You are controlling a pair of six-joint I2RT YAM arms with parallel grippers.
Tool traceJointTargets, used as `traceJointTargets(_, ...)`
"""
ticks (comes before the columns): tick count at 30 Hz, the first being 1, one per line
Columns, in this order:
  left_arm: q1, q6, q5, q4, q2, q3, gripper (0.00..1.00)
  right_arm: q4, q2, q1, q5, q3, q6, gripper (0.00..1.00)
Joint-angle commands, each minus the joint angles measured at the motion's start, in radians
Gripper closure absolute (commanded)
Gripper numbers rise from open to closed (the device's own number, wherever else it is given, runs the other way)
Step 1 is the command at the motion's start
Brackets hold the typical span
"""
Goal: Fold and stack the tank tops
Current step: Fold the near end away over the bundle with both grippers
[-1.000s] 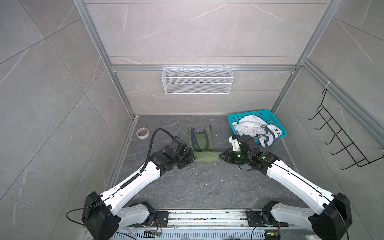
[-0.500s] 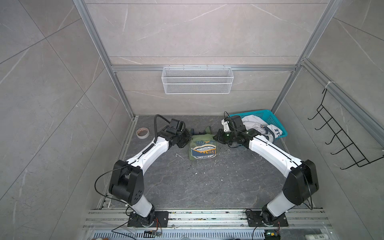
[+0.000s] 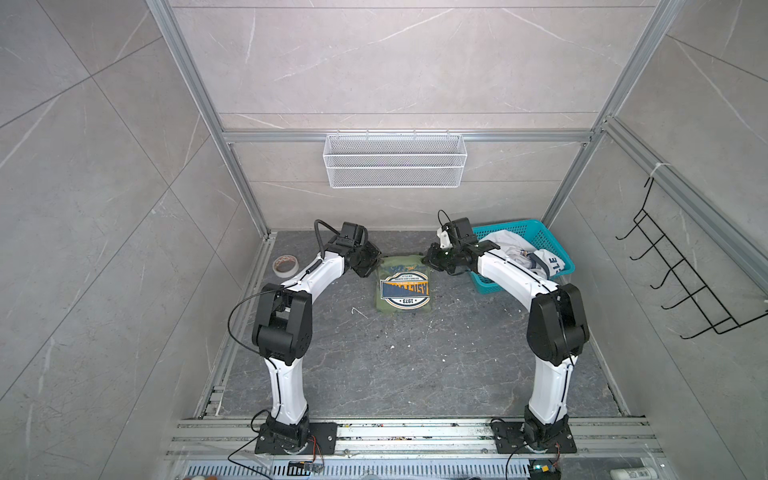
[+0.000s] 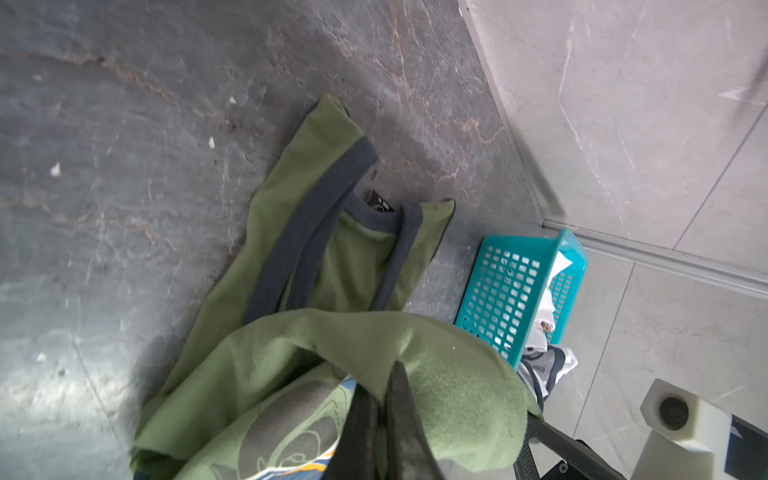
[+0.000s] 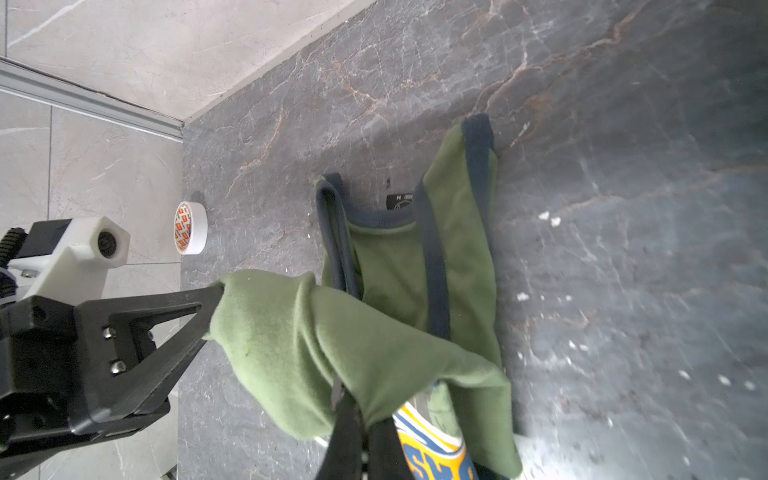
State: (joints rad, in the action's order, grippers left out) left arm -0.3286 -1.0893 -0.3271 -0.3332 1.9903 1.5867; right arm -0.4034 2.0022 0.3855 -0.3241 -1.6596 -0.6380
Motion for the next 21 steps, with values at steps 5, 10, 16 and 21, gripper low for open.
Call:
traceJointTargets(5, 0.029, 0.008, -0.043, 0.052, 0.134, 0.148, 0.88, 0.028, 0.112, -0.017, -0.011, -0.111, 0.009, 0.95)
traceJointTargets(10, 0.052, 0.005, -0.070, 0.094, 0.212, 0.215, 0.72, -0.001, 0.195, -0.034, 0.018, -0.215, 0.017, 0.69)
traceJointTargets(16, 0.086, 0.148, -0.024, -0.020, 0.205, 0.344, 0.41, -0.119, 0.233, -0.052, 0.064, -0.330, 0.066, 0.43)
traceJointTargets(21, 0.066, 0.325, 0.035, -0.120, 0.092, 0.274, 0.34, -0.062, 0.136, -0.042, 0.053, -0.169, 0.104, 0.41)
